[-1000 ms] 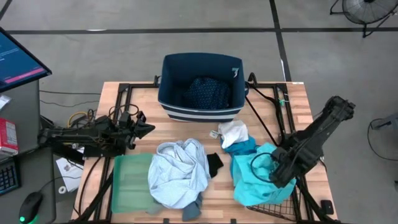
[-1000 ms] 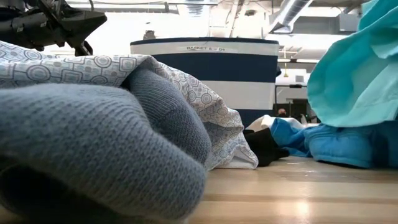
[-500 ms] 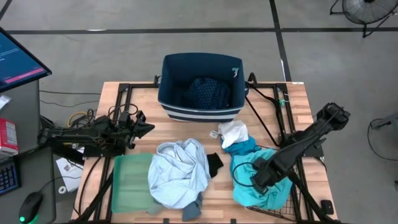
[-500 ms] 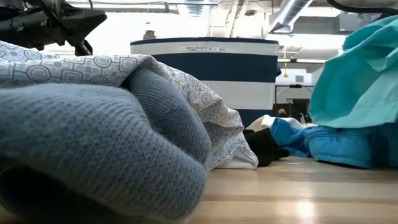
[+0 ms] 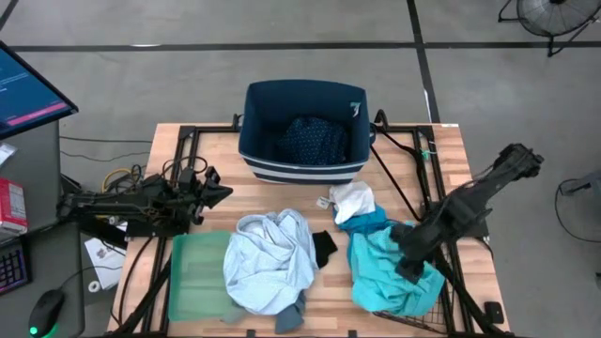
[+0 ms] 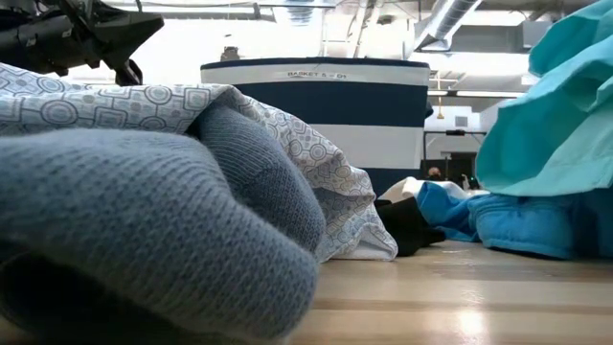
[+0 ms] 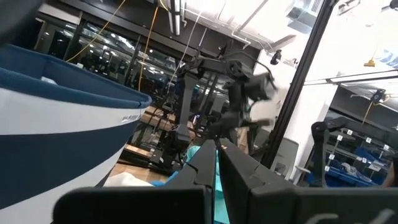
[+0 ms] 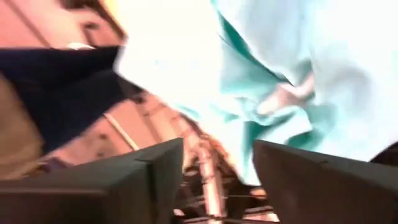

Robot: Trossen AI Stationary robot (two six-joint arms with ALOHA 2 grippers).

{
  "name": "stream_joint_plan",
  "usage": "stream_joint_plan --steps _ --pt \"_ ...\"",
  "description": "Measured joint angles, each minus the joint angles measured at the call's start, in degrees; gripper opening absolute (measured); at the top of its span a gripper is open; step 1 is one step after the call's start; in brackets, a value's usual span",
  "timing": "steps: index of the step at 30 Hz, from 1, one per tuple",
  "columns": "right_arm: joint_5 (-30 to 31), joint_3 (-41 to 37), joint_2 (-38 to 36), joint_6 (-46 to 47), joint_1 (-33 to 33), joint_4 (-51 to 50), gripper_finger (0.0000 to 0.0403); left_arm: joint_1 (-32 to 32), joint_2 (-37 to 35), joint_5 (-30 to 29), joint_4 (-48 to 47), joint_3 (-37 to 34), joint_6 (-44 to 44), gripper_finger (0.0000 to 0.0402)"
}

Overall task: Pick & Place Cloths
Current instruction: Put the light blue shorts into the wire basket

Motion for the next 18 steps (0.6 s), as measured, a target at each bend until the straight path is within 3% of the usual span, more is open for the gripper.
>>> stream_joint_plan --steps 5,18 --pt "3.9 2.8 -1.0 -4.1 -3.8 0.0 0.0251 0.0 0.0 -0.3 0.3 0.0 0.0 0.0003" --pt "-0.3 2.8 15.7 -33.4 -14.0 0.2 0.0254 0.0 0.0 -0.6 1.0 0.0 -0.1 0.0003"
